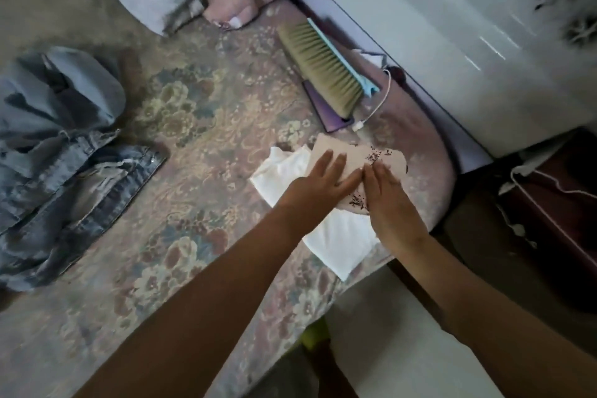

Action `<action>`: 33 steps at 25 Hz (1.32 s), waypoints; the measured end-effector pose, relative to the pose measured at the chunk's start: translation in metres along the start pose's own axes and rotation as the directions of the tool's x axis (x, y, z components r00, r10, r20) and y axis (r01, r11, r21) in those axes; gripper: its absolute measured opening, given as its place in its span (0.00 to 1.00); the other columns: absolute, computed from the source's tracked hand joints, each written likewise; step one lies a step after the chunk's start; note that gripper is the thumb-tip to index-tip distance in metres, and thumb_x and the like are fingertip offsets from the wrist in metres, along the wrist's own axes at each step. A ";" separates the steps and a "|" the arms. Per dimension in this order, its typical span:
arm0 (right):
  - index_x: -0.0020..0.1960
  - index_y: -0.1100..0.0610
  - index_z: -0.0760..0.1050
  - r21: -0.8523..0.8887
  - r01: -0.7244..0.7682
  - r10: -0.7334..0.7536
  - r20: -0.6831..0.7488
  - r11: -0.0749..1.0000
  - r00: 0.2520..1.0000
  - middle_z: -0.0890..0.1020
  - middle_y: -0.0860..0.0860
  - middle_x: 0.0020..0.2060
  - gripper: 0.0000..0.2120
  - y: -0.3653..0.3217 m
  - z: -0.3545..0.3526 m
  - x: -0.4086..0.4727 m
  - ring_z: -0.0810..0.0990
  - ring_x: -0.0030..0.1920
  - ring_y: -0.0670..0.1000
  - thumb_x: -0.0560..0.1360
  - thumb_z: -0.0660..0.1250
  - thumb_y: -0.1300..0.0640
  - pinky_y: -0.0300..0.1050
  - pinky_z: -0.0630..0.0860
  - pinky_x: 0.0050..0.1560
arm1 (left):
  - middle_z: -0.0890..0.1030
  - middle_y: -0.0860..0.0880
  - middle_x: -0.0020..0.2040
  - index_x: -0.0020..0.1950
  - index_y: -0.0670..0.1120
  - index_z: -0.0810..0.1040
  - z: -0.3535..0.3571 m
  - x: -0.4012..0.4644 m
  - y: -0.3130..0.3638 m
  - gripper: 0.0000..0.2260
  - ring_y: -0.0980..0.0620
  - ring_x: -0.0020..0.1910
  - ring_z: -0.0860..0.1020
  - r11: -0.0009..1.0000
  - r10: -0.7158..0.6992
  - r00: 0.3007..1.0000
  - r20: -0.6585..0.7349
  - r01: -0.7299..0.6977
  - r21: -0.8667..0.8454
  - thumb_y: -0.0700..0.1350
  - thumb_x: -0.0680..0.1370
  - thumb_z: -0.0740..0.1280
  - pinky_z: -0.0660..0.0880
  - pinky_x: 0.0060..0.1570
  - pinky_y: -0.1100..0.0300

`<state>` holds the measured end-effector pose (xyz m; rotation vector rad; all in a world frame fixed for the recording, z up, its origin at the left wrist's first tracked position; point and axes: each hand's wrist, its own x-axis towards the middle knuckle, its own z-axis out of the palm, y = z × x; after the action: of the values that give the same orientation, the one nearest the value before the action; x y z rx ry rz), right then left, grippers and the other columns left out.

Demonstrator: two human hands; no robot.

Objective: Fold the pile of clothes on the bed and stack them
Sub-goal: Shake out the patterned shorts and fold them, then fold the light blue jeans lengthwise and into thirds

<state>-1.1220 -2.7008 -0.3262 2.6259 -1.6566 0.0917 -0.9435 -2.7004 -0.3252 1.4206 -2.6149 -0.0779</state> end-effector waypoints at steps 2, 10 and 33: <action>0.64 0.73 0.64 -0.029 -0.157 0.158 0.061 0.987 0.986 0.74 0.73 0.58 0.37 0.028 0.000 0.004 0.75 0.60 0.70 0.60 0.77 0.70 0.65 0.76 0.54 | 0.77 0.36 0.62 0.69 0.46 0.68 0.014 0.040 0.002 0.25 0.34 0.61 0.75 0.995 0.102 0.992 -0.075 -0.102 0.010 0.34 0.72 0.59 0.80 0.30 0.52; 0.76 0.65 0.46 0.045 -0.353 0.258 0.598 0.935 0.759 0.45 0.68 0.74 0.45 0.062 0.089 -0.027 0.42 0.75 0.64 0.72 0.52 0.35 0.59 0.44 0.75 | 0.48 0.42 0.78 0.78 0.49 0.50 0.109 0.069 0.025 0.32 0.43 0.77 0.46 0.994 0.108 0.838 0.534 -0.092 -0.058 0.61 0.76 0.44 0.46 0.73 0.44; 0.64 0.58 0.76 0.267 0.157 -0.277 0.508 0.951 0.816 0.76 0.63 0.63 0.28 -0.190 0.054 -0.007 0.77 0.60 0.64 0.71 0.56 0.44 0.64 0.76 0.54 | 0.71 0.37 0.69 0.70 0.42 0.64 0.042 -0.252 -0.068 0.30 0.39 0.69 0.68 0.740 -0.668 0.701 0.249 0.659 0.132 0.57 0.72 0.56 0.54 0.69 0.42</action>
<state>-0.9521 -2.6160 -0.3807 3.2037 -1.5064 -0.5681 -0.7597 -2.5277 -0.4047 2.4633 -2.1252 -0.3496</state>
